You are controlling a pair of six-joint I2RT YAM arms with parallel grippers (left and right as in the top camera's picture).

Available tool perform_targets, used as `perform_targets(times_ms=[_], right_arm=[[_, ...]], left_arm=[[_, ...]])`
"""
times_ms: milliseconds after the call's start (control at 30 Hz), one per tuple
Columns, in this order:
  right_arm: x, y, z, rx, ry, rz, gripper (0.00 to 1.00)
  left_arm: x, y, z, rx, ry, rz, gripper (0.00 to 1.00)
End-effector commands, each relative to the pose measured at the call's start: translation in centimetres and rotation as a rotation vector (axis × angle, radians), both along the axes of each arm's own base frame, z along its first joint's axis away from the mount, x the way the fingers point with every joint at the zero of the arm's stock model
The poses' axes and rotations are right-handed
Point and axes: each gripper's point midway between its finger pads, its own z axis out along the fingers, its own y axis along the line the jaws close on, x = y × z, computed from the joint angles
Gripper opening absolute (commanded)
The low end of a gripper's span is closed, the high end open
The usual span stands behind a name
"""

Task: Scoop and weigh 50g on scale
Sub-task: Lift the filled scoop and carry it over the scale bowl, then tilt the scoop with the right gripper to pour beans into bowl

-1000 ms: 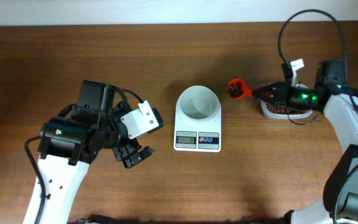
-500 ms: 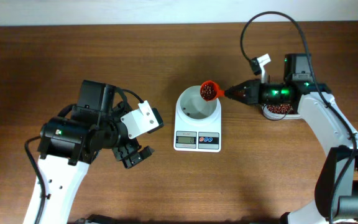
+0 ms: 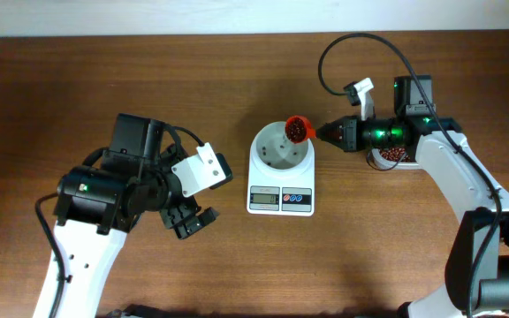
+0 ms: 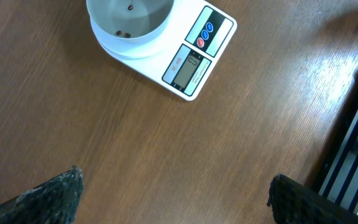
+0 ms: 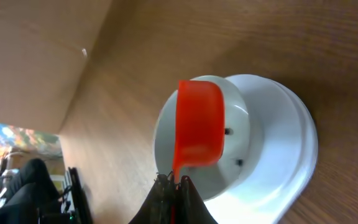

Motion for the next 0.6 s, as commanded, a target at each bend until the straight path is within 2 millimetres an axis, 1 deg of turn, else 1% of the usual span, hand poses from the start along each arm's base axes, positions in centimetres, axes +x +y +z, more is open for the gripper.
perform_targets(times_ms=[0, 33, 67, 100, 133, 167, 200, 267, 300, 333, 367, 400, 433, 467, 500, 533, 567], right_arm=[[0.2, 0.3, -0.2, -0.002, 0.0, 0.004, 0.04], [0.2, 0.3, -0.3, -0.001, 0.018, -0.009, 0.04], [-0.6, 1.1, 1.0, 0.071, -0.039, 0.074, 0.04], [-0.4, 1.0, 0.9, 0.057, -0.043, 0.064, 0.04], [0.1, 0.5, 0.1, 0.016, 0.0, 0.009, 0.04], [0.3, 0.2, -0.3, 0.0, 0.035, -0.024, 0.04], [-0.3, 0.9, 0.7, 0.054, -0.018, 0.047, 0.04], [0.4, 0.0, -0.6, -0.012, 0.044, -0.039, 0.04], [0.1, 0.4, -0.1, 0.014, 0.031, -0.011, 0.04], [-0.6, 1.2, 0.9, 0.067, -0.035, 0.07, 0.04], [-0.1, 0.8, 0.4, 0.032, -0.025, 0.04, 0.04], [0.5, 0.1, -0.6, -0.018, 0.039, -0.039, 0.04], [0.0, 0.6, 0.0, 0.018, 0.022, 0.002, 0.04], [-0.9, 1.7, 1.4, 0.088, -0.067, 0.11, 0.04], [-0.6, 1.7, 0.8, 0.048, -0.072, 0.094, 0.04], [0.2, 0.9, -0.5, -0.025, -0.001, 0.004, 0.04], [0.0, 1.1, -0.2, -0.003, 0.007, 0.014, 0.04]], left_arm=[[0.1, -0.2, 0.2, -0.011, -0.008, -0.02, 0.99], [0.1, -0.2, 0.2, -0.011, -0.008, -0.02, 0.99], [0.1, -0.2, 0.2, -0.011, -0.008, -0.02, 0.99], [0.1, -0.2, 0.2, -0.011, -0.008, -0.02, 0.99], [0.1, -0.2, 0.2, -0.011, -0.008, -0.02, 0.99], [0.1, -0.2, 0.2, -0.011, -0.008, -0.02, 0.99], [0.1, -0.2, 0.2, -0.011, -0.008, -0.02, 0.99], [0.1, -0.2, 0.2, -0.011, -0.008, -0.02, 0.99], [0.1, -0.2, 0.2, -0.011, -0.008, -0.02, 0.99], [0.1, -0.2, 0.2, -0.011, -0.008, -0.02, 0.99], [0.1, -0.2, 0.2, -0.011, -0.008, -0.02, 0.99], [0.1, -0.2, 0.2, -0.011, -0.008, -0.02, 0.99], [0.1, -0.2, 0.2, -0.011, -0.008, -0.02, 0.99], [0.1, -0.2, 0.2, -0.011, -0.008, -0.02, 0.99], [0.1, -0.2, 0.2, -0.011, -0.008, -0.02, 0.99], [0.1, -0.2, 0.2, -0.011, -0.008, -0.02, 0.99], [0.1, -0.2, 0.2, -0.011, -0.008, -0.02, 0.99]])
